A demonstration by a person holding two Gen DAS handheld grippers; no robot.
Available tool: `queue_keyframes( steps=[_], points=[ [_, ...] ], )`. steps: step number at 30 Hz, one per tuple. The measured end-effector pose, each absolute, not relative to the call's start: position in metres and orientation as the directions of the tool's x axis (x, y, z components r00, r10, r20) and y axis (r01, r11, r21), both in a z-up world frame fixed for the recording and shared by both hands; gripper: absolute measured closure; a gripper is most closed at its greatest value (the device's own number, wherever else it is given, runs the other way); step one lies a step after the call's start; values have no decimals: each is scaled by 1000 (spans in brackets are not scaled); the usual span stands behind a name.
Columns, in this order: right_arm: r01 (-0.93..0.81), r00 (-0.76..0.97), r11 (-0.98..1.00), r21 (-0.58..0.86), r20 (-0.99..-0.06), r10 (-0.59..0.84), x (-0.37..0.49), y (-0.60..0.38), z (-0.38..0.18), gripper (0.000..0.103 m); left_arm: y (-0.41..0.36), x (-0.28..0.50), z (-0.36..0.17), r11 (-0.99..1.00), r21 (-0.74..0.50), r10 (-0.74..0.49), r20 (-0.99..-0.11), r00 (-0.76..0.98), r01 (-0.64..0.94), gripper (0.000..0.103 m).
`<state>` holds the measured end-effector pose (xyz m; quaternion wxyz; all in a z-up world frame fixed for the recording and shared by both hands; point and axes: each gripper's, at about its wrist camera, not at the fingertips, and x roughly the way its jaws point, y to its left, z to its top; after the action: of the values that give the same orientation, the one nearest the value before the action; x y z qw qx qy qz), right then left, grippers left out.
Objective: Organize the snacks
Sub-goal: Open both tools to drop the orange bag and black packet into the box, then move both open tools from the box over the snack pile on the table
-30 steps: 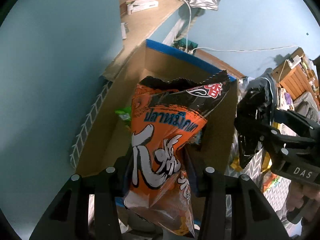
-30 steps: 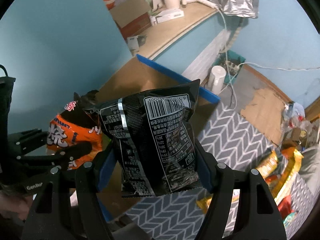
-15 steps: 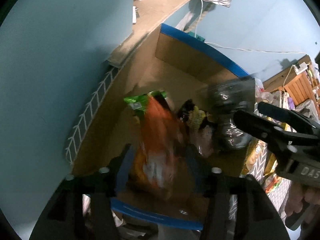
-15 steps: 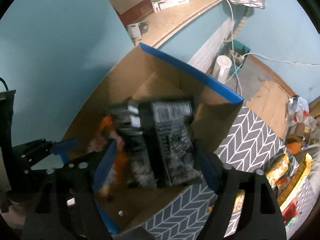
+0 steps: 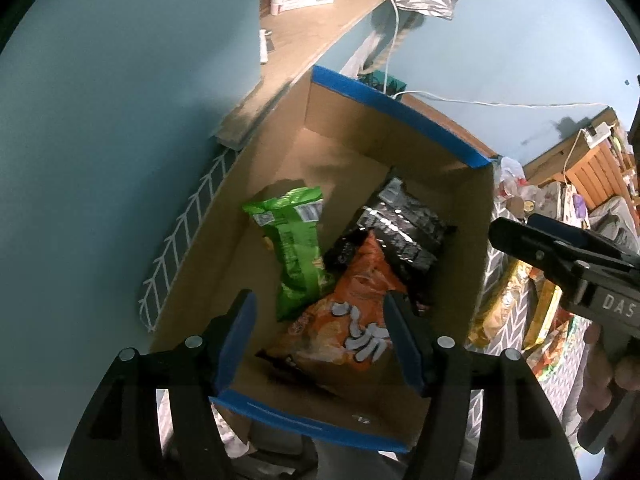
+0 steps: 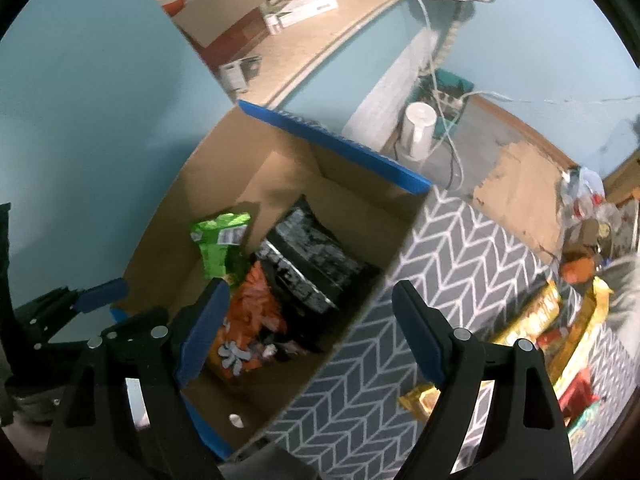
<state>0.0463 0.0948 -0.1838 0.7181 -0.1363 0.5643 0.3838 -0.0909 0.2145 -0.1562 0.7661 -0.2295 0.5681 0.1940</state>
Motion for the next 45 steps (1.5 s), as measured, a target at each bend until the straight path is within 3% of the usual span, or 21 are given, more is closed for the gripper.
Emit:
queue_keyframes(
  steps=[25, 45],
  points=[
    [-525, 201, 842, 127, -942, 268, 61, -40, -166, 19, 132, -34, -128, 940, -111, -2, -948, 318, -324, 33],
    [-136, 174, 984, 112, -975, 135, 63, -203, -209, 19, 33, 34, -146, 995, -97, -87, -962, 257, -27, 31]
  ],
)
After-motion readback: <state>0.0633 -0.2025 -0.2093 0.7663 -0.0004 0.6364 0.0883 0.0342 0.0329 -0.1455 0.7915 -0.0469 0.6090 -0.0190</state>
